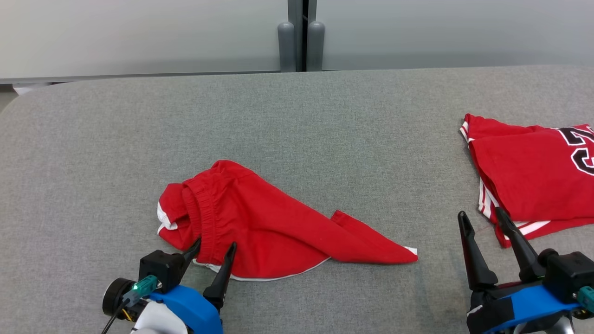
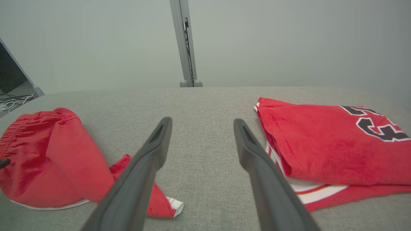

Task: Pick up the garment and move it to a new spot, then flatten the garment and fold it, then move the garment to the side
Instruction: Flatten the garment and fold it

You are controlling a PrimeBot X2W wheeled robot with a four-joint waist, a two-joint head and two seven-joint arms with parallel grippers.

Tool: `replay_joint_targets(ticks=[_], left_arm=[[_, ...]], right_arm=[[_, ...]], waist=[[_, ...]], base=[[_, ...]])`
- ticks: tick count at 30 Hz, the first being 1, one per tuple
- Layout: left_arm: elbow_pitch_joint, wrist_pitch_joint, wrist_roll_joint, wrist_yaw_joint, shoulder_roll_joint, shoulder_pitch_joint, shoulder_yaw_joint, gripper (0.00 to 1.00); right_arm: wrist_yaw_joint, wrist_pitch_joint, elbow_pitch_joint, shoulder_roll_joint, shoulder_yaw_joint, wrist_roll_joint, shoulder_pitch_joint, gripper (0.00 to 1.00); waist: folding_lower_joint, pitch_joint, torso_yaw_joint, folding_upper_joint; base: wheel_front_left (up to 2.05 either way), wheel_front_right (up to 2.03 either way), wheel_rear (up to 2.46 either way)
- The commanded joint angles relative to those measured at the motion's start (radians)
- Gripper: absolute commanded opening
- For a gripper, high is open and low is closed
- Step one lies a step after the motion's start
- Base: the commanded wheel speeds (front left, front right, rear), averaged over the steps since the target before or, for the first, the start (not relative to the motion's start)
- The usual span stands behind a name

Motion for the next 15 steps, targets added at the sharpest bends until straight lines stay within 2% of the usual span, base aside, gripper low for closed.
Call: replay_joint_targets(ticks=[1,2,7,15], left_arm=[[0.009,0.003,-0.003,-0.007,0.003,-0.019,-0.001,0.29],[0.011,0.001,-0.003,-0.012,0.005,-0.026,-0.006,0.00],[-0.032,-0.011,0.010,-0.017,0.014,-0.033,-0.024,0.00],[-0.227,0.077,0.010,0.034,0.046,0.038,-0.033,0.00]], right_arm=[[0.000,-0.006,0.002,0.000,-0.002,0.005,-0.014,1.00],[0.000,-0.007,0.004,0.000,-0.003,0.006,-0.014,1.00],[0.000,-0.016,0.009,0.000,-0.012,0.007,-0.014,1.00],[0.000,-0.022,0.017,0.000,-0.024,0.007,-0.004,1.00]], waist=[[-0.0001,0.003,-0.001,-0.0001],[-0.0001,0.005,-0.002,-0.0001],[-0.0001,0.005,0.005,-0.0001],[-0.0001,-0.015,0.024,-0.0001]], base=[[0.00,0.00,0.00],[0.00,0.00,0.00],[0.00,0.00,0.00],[0.00,0.00,0.00]])
